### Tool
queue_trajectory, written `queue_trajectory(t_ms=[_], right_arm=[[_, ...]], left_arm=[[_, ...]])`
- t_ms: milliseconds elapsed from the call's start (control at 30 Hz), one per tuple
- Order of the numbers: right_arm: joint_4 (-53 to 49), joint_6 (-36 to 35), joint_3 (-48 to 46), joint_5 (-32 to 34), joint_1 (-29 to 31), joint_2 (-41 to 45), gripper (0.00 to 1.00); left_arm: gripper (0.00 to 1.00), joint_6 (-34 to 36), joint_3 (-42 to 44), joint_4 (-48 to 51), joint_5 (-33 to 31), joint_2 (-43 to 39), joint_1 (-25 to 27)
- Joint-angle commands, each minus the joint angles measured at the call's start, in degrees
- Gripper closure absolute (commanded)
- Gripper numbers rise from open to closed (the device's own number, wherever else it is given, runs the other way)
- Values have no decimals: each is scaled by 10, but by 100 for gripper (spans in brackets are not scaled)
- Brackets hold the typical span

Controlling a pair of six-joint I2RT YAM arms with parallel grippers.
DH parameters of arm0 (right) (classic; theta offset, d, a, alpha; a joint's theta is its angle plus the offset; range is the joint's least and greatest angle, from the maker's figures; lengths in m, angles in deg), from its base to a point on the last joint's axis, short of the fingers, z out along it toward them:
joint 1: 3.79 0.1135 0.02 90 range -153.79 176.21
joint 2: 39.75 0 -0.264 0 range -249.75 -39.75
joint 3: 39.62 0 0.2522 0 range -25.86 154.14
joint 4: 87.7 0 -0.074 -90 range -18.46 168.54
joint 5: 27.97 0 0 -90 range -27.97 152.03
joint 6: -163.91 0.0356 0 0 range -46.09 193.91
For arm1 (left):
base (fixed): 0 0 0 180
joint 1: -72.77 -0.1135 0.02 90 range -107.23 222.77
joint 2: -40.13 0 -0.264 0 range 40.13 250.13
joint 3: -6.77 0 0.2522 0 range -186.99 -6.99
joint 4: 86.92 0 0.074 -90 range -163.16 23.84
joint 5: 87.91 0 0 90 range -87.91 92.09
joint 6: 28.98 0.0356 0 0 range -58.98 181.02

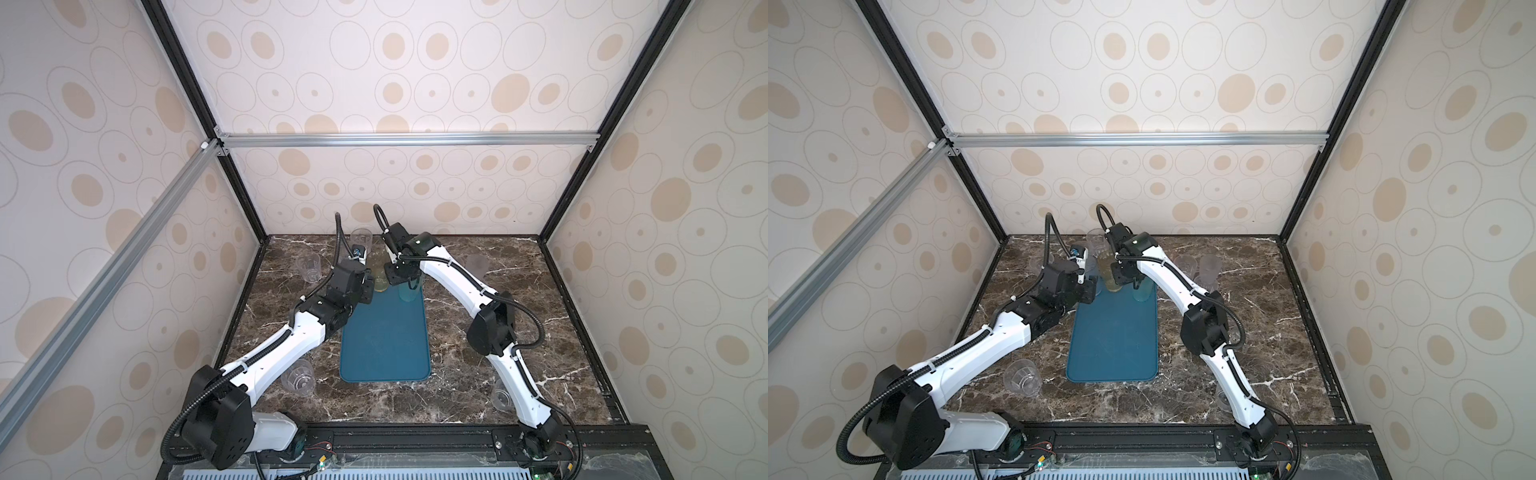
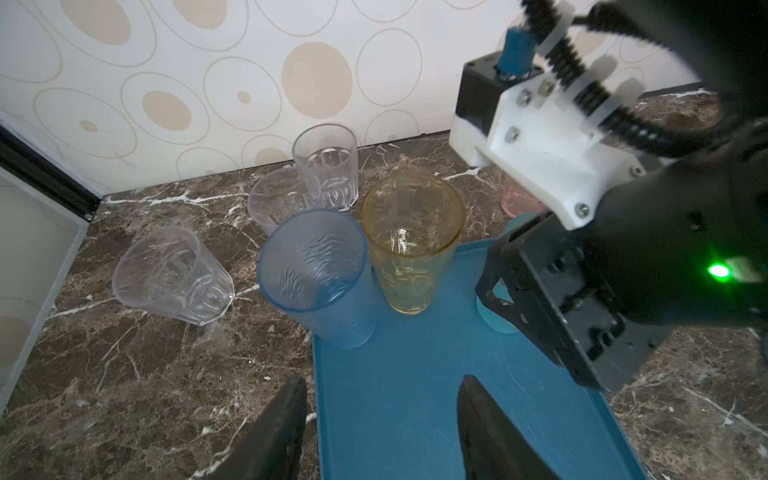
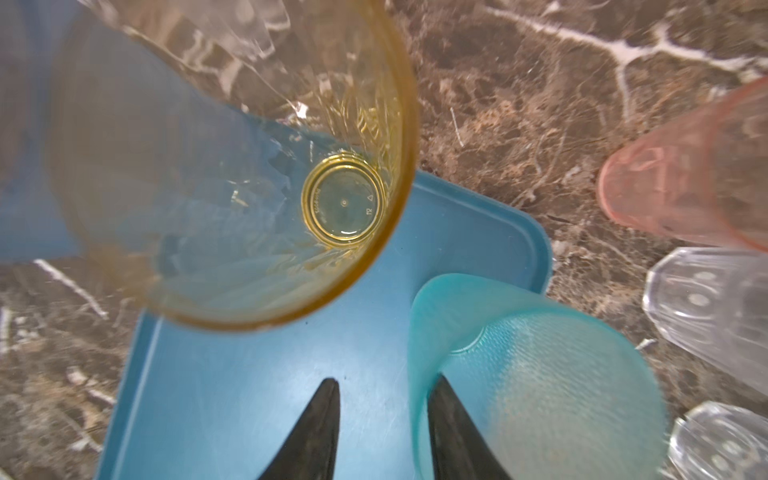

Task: Place the glasses into the tray
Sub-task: 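Carry the green glass with the right gripper to the tray's far end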

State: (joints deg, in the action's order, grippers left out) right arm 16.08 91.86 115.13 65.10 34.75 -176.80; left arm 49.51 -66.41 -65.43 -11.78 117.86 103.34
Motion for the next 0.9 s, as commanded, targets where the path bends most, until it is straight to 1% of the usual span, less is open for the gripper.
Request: queue_trajectory(t_ms=[0, 167, 267, 367, 500, 567, 667, 767, 867], right_arm=[[37, 19, -54, -16, -11, 92, 60], [96, 48, -190, -23, -28, 188, 58], [117, 64, -281, -21, -42, 242, 61], [182, 90, -411, -13, -52, 302, 66], [288, 128, -553, -31, -64, 355, 67], [341, 139, -598, -49, -66, 360, 67], [413, 158, -644, -64, -66, 349, 66], [455, 177, -665, -65, -66, 329, 66], [472, 184, -668, -66, -65, 312, 66]], left_arm=[[42, 32, -50, 14, 17, 20, -5], [43, 43, -87, 14, 44, 54, -5], [43, 61, -136, 38, 70, 92, -6], [45, 83, -191, 66, 93, 140, -5], [48, 109, -265, 115, 115, 212, -5], [49, 123, -299, 142, 120, 246, -6], [50, 145, -352, 181, 108, 292, -8], [49, 153, -384, 201, 104, 320, -13], [49, 150, -396, 207, 107, 332, -20]])
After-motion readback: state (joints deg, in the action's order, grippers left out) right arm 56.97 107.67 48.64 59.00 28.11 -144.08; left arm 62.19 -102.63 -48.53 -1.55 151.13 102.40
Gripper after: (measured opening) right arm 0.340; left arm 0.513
